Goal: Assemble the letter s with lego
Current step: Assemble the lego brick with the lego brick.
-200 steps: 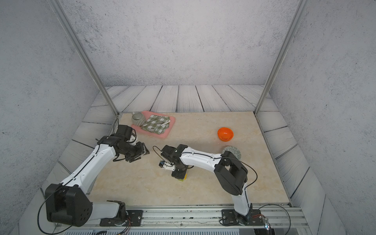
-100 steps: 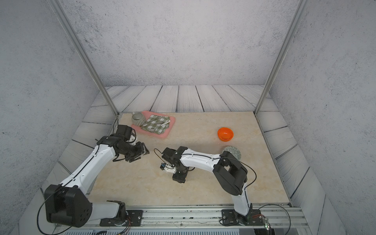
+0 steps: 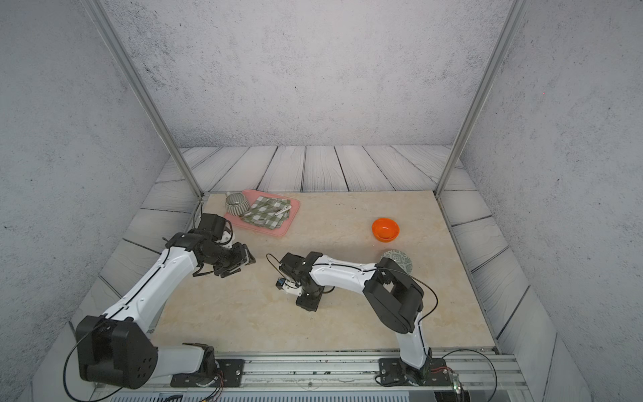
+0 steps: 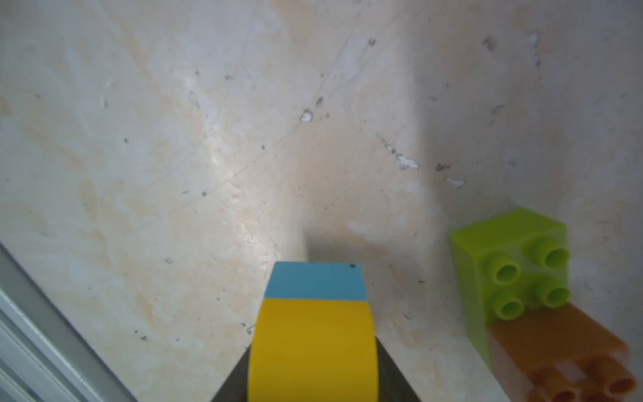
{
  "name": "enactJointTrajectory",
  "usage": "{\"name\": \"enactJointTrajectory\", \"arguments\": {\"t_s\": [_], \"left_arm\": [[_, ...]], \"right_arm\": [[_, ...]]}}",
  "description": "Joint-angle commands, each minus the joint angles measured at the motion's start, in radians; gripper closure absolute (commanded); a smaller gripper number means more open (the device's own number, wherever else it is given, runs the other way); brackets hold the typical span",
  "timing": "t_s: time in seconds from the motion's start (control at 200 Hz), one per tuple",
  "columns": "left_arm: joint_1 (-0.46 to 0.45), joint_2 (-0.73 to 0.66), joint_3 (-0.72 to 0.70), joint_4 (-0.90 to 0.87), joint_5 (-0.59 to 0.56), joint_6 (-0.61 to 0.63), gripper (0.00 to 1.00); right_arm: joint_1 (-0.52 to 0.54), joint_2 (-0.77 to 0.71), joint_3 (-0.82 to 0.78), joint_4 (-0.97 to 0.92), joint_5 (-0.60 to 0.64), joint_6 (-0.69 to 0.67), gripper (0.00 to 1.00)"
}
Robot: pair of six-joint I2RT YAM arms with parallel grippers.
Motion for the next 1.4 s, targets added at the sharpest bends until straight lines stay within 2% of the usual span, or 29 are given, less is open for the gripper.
{"name": "enactJointTrajectory", "arguments": {"t_s": [0.0, 0.22, 0.355, 0.45, 0.676, 0.771, 0.996, 1.166, 1.396], "left_arm": [[0.013, -0.018, 0.001, -0.012, -0.005, 0.008, 0.36], [0.013, -0.02, 0.002, -0.014, -0.005, 0.009, 0.36], [0.014, -0.02, 0.002, -0.012, -0.003, 0.009, 0.36], [0.013, -0.021, 0.0, -0.015, -0.003, 0.01, 0.36], [0.017, -0.025, 0.0, -0.015, -0.005, 0.01, 0.36], [0.019, -0.026, 0.003, -0.016, -0.003, 0.011, 0.36], [0.02, -0.029, 0.009, -0.005, 0.008, 0.007, 0.36], [0.02, -0.028, -0.013, 0.01, 0.029, 0.002, 0.36], [0.023, -0.019, -0.041, 0.025, 0.036, 0.006, 0.36]], "right_arm": [[-0.006, 0.034, -0.007, 0.006, -0.024, 0.006, 0.54], [-0.01, 0.045, -0.022, 0.022, -0.021, 0.016, 0.49], [-0.014, 0.047, -0.029, 0.033, -0.014, 0.035, 0.5], [-0.017, 0.055, -0.029, 0.031, -0.016, 0.041, 0.56], [-0.023, 0.034, -0.015, 0.007, -0.027, 0.023, 0.78], [-0.025, -0.017, 0.027, -0.067, -0.029, -0.041, 0.81], [-0.063, -0.141, 0.248, -0.286, -0.016, -0.333, 0.82], [-0.113, -0.075, 0.366, -0.356, 0.005, -0.465, 0.81], [-0.182, 0.029, 0.391, -0.339, -0.051, -0.501, 0.8]]}}
